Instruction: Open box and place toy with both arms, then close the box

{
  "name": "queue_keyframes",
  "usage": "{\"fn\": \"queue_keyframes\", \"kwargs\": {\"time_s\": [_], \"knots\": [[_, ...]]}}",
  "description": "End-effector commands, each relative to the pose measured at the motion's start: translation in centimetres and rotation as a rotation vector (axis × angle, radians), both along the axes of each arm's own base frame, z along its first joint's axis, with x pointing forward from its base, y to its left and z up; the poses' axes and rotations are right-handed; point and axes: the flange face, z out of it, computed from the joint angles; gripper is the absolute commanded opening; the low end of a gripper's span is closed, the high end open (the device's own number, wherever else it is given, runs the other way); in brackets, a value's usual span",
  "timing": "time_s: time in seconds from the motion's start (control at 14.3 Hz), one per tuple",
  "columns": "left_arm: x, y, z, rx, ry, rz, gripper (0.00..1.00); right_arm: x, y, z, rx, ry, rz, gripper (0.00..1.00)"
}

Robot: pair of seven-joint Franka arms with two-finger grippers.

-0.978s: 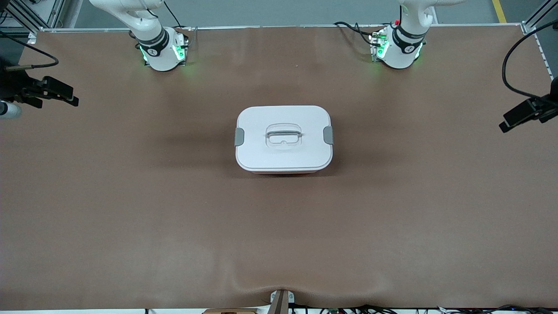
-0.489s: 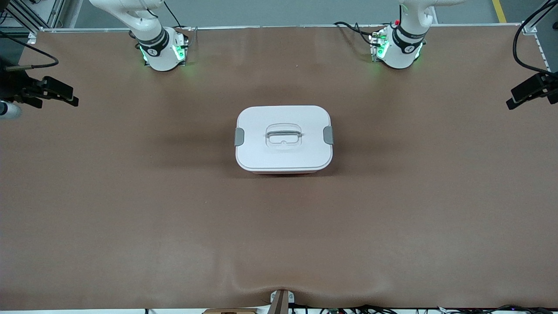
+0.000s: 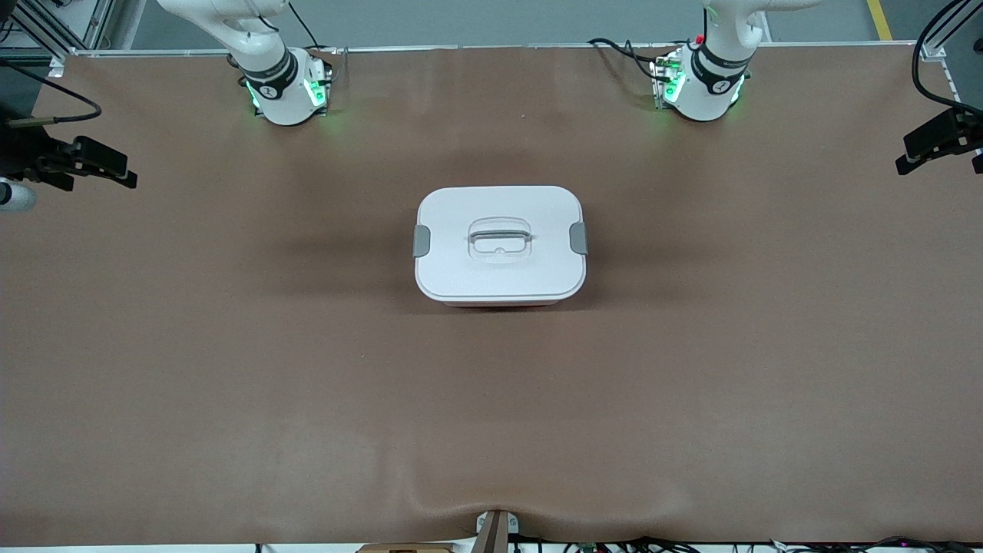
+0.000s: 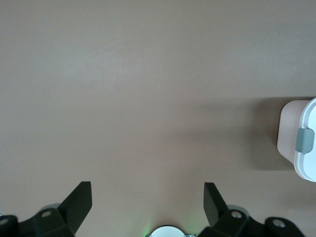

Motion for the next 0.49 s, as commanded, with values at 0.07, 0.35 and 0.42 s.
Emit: {"fn": "queue_keyframes", "kwargs": {"time_s": [0.07, 0.35, 0.42], "knots": [[-1.0, -0.2, -0.1, 0.017, 0.011, -0.022, 1.0, -0.2, 0.5, 0.4, 0.006, -0.007, 0.007, 1.0], [-0.6, -0.5, -0.8, 0.019, -0.001, -0.031, 1.0, -0.5, 0.4, 0.7, 0.003, -0.007, 0.006, 1.0], [-0.5, -0.6, -1.2, 0.019, 0.001, -0.031, 1.0, -0.5, 0.4, 0.7, 0.0, -0.01, 0.007, 1.0]]}}
